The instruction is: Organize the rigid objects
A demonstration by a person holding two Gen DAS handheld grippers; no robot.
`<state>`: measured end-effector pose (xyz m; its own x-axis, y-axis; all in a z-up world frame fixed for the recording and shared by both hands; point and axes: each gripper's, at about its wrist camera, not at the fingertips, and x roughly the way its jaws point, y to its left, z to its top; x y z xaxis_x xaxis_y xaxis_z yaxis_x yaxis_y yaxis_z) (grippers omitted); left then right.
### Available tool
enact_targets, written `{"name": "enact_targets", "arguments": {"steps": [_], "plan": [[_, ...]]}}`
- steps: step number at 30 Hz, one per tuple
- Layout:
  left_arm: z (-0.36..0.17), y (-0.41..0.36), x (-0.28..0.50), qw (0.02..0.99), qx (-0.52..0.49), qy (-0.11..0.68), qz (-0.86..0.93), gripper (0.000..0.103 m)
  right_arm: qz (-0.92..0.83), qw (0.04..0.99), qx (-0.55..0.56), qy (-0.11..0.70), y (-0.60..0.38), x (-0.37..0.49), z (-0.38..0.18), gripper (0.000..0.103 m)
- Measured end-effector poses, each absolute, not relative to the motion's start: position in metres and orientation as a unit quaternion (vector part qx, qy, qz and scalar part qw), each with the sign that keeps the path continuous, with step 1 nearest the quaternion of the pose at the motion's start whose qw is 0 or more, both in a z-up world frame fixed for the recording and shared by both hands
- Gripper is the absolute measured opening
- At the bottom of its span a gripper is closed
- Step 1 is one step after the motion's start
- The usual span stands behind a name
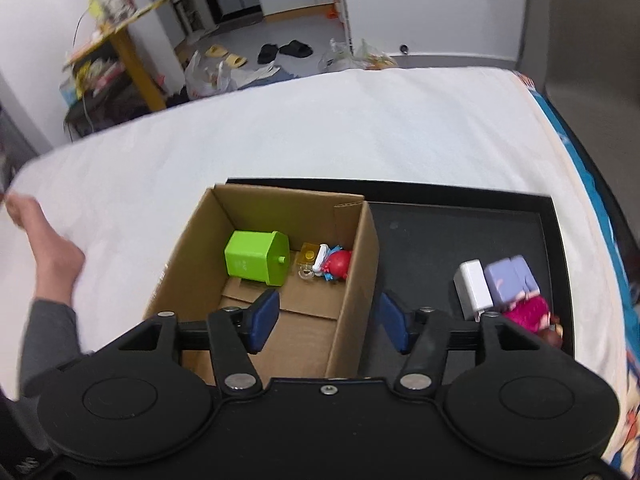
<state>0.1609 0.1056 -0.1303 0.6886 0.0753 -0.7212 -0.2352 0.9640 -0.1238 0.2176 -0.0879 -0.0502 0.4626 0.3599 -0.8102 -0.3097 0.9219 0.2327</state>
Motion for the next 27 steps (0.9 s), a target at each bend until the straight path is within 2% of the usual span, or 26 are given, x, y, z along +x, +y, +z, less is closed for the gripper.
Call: {"name": "enact_targets", "arguments": {"steps": [16,27], "plan": [[-0.130,0.103,0.163,0.910,-0.103,0.391,0.094,0.011,0.200,0.850,0.116,0.473,-0.147,0.217,-0.024,0.059],[-0.130,0.099,0.166,0.907,-0.095,0.397,0.103,0.011,0.175,0.849,0.121,0.484,-0.185,0.225,-0.045,0.061]]}}
